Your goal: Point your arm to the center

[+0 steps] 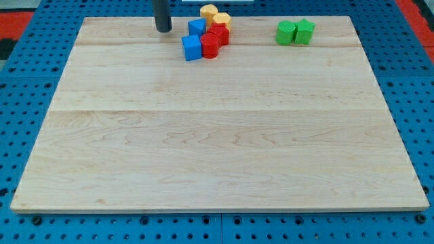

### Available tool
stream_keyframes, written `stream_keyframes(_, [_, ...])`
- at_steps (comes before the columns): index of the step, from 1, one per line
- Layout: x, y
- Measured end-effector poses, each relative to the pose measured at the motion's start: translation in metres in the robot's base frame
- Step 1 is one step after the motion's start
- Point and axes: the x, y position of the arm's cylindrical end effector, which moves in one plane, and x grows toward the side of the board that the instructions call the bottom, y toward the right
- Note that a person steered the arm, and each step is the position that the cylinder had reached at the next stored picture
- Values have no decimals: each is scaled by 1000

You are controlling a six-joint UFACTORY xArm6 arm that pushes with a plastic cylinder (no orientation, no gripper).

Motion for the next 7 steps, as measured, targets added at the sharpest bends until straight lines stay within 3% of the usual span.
stream_keyframes(1, [0,-4])
stream_keyframes(3, [-32,-112])
stream_keyframes(7, [-25,-79])
